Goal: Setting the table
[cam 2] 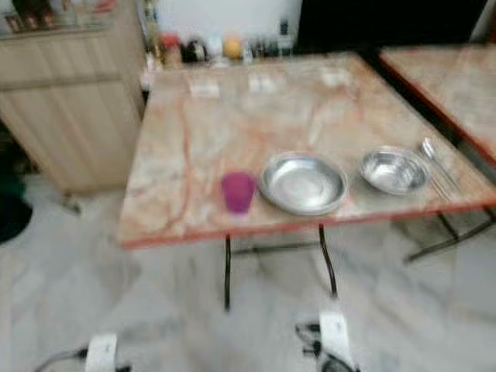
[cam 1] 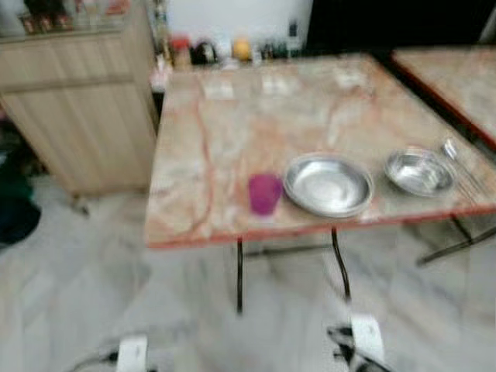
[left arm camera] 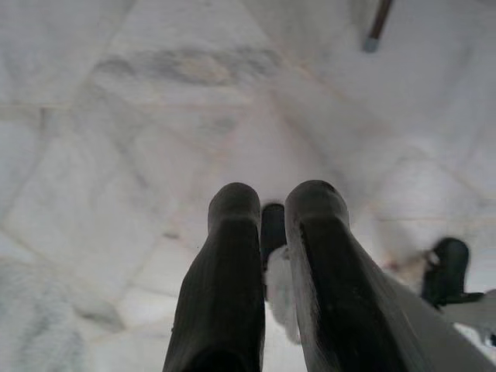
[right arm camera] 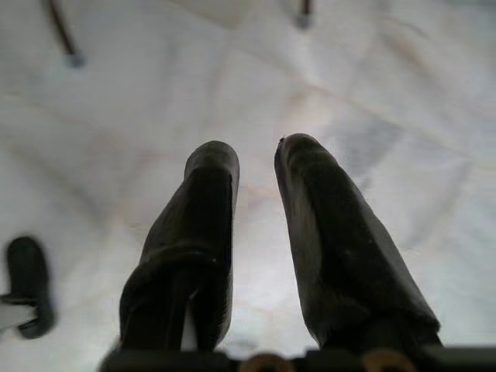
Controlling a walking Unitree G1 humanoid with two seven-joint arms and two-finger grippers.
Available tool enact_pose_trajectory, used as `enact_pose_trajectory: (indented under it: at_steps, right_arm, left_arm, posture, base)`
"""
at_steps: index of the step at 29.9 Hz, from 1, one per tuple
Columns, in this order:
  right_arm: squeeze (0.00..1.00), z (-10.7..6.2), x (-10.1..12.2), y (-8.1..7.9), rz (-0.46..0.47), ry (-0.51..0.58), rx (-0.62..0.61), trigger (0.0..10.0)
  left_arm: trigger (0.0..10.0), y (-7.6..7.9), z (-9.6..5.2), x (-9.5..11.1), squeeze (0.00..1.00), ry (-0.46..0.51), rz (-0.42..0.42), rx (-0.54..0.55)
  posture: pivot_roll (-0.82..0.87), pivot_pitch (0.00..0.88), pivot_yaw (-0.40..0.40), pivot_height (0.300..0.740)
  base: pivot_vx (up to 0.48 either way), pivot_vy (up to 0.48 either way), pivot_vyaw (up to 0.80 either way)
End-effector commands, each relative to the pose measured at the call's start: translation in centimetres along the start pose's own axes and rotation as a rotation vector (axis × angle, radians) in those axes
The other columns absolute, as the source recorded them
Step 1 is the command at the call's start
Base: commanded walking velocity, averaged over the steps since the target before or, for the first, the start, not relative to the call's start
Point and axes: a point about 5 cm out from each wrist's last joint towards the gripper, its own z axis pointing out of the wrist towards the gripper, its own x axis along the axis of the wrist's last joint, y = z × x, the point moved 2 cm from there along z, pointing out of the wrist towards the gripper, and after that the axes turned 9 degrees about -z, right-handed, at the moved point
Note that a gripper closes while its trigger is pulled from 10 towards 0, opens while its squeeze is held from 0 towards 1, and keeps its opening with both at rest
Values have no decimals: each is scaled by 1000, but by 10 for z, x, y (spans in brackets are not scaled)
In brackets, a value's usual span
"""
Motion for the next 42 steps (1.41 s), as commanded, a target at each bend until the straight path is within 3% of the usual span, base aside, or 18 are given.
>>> enact_pose_trajectory:
  at_steps: [1,37,38,42]
  right_arm:
    - [0,-5,-23,-9,242,-52,47,10000]
    - [0,-5,-23,-10,221,-53,51,10000]
    - [0,-4,-14,-19,248,-2,54,10000]
    - [0,-4,-7,-24,258,31,57,10000]
  left_arm:
    - [10000,-19,0,12,0,-30,242,-46]
    - [10000,-19,0,13,0,-30,240,-49]
    - [10000,-15,1,14,0,-17,178,-63]
    - [10000,-12,1,11,0,-20,150,-69]
  posture:
    - [-44,0,81,740]
    - [-58,0,89,740]
    - [-51,0,73,740]
    - [-57,0,71,740]
  base:
    - [0,0,0]
    - [0,0,0]
    - [0,0,0]
    - [0,0,0]
